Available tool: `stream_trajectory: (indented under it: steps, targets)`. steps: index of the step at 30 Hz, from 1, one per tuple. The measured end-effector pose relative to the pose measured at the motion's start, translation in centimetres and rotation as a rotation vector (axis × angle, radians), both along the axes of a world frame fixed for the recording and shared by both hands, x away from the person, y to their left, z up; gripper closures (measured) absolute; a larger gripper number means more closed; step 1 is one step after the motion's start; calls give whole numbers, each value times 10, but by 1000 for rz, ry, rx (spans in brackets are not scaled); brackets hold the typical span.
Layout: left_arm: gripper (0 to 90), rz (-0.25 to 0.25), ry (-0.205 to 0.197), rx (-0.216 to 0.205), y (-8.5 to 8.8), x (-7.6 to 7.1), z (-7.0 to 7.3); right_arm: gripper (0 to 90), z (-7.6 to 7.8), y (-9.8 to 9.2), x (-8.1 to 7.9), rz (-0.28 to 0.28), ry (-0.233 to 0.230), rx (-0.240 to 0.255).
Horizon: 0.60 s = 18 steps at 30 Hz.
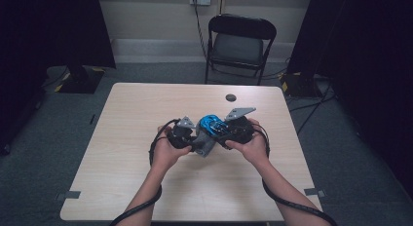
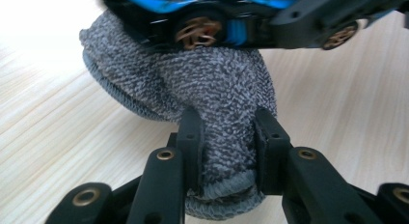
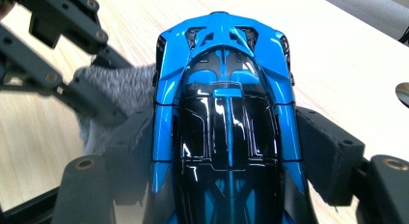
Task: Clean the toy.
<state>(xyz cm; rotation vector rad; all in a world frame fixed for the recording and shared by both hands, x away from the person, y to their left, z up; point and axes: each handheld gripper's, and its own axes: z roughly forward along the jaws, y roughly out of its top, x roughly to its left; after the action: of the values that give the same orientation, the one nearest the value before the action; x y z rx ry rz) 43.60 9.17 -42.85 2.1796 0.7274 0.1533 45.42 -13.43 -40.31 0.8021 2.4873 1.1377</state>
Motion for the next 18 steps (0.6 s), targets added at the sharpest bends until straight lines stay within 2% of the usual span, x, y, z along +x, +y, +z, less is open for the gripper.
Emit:
stream_trajectory:
  steps: [11,18]
  targets:
    - [693,-37,-3,-6,-13,-8,-4,284,-4,4,7,-22,19,6]
    - [693,-73,-21,1,-24,-17,-6,284,-3,7,10,-35,26,11]
